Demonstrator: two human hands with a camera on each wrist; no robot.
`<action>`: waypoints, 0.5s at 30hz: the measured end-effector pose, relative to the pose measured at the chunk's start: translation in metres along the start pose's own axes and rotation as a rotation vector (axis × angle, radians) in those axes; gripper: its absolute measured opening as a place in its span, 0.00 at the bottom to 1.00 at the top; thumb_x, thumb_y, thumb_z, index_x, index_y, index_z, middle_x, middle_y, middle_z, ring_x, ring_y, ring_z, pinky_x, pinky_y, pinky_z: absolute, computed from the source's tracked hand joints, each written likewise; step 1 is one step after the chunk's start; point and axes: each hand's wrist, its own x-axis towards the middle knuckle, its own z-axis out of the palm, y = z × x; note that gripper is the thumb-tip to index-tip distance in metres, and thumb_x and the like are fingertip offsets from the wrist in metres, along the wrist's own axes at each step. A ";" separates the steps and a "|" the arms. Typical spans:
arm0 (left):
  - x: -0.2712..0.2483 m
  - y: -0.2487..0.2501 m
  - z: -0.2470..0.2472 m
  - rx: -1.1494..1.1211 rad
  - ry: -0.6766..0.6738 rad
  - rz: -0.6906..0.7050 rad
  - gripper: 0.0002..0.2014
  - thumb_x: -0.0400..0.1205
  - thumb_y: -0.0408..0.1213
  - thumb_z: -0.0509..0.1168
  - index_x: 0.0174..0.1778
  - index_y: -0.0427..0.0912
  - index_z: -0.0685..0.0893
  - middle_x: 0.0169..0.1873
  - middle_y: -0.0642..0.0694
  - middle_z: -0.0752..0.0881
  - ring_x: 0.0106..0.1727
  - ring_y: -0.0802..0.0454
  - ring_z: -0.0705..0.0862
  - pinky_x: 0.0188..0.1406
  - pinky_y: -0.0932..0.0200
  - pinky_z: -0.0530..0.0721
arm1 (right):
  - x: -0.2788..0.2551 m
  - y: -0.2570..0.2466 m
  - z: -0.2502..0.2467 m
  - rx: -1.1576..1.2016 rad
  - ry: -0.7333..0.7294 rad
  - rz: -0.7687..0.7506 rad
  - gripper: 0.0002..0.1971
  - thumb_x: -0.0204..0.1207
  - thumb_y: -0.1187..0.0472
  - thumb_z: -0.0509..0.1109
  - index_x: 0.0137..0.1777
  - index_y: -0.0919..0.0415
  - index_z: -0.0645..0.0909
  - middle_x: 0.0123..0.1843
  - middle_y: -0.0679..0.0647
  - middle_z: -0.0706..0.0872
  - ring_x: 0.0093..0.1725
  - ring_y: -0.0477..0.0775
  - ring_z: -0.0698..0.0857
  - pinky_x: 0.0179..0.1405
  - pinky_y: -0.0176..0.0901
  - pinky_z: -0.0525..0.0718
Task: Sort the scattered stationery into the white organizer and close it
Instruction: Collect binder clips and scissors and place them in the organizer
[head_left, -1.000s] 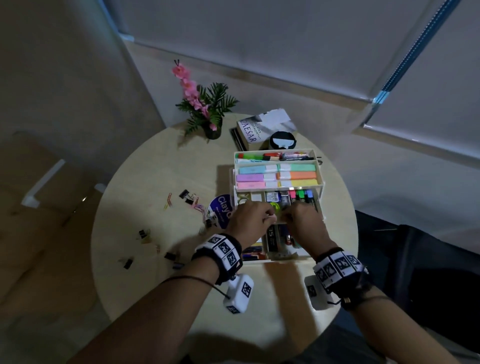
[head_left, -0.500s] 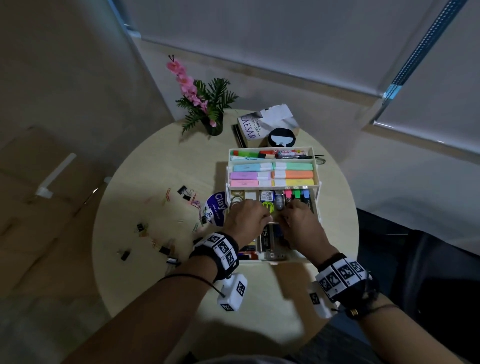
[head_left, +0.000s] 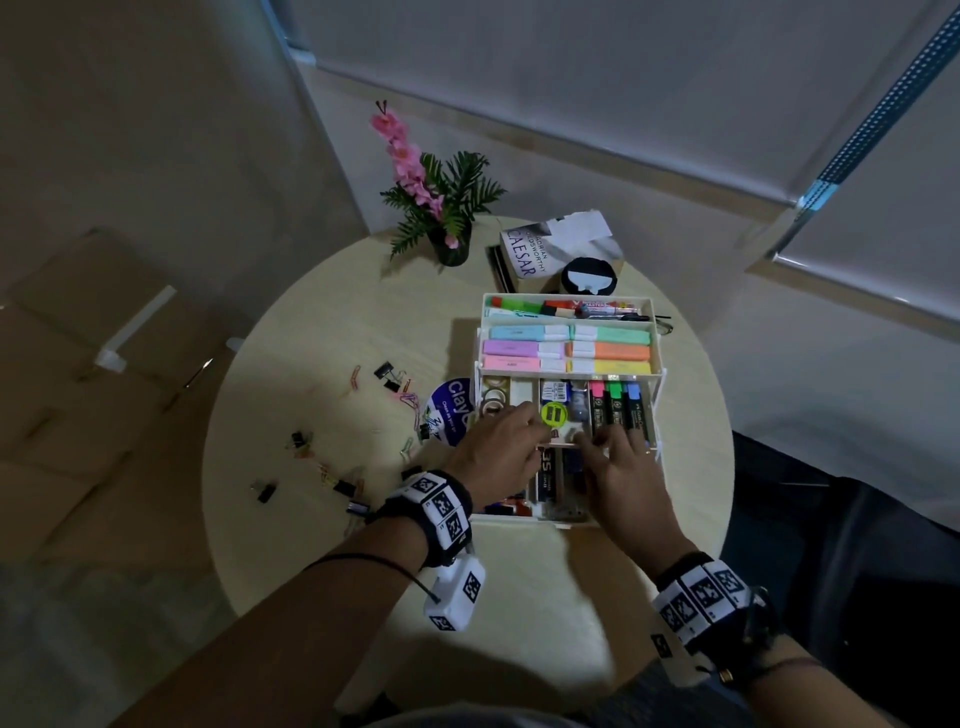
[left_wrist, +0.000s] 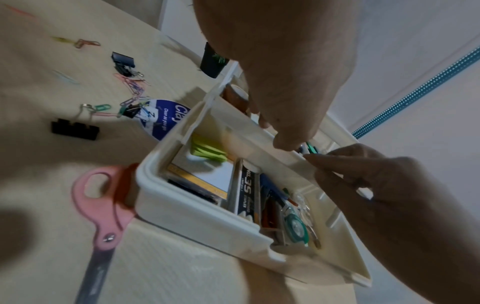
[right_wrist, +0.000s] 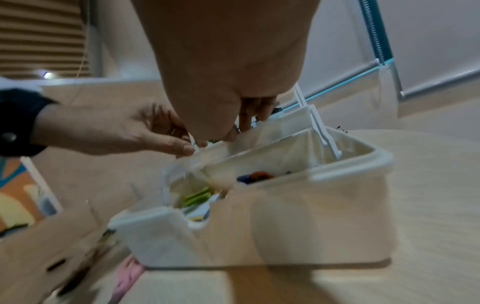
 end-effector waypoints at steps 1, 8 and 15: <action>-0.006 -0.003 -0.001 -0.016 -0.003 0.012 0.10 0.84 0.34 0.69 0.60 0.40 0.89 0.55 0.47 0.81 0.52 0.50 0.83 0.48 0.51 0.87 | -0.004 -0.002 0.000 -0.032 -0.021 0.020 0.32 0.74 0.58 0.80 0.79 0.58 0.77 0.66 0.63 0.79 0.60 0.64 0.78 0.48 0.57 0.85; -0.055 -0.044 -0.008 -0.133 0.049 -0.032 0.11 0.85 0.36 0.69 0.63 0.45 0.87 0.62 0.51 0.80 0.59 0.50 0.84 0.50 0.55 0.85 | -0.006 -0.036 -0.010 0.045 0.094 0.042 0.32 0.71 0.62 0.82 0.76 0.60 0.79 0.70 0.66 0.77 0.64 0.68 0.77 0.54 0.61 0.85; -0.126 -0.119 -0.017 -0.143 0.003 -0.208 0.08 0.85 0.37 0.67 0.59 0.47 0.88 0.56 0.52 0.82 0.53 0.51 0.83 0.50 0.50 0.86 | 0.029 -0.136 -0.003 0.279 -0.054 -0.247 0.15 0.80 0.63 0.69 0.64 0.65 0.84 0.60 0.59 0.81 0.51 0.59 0.84 0.47 0.54 0.88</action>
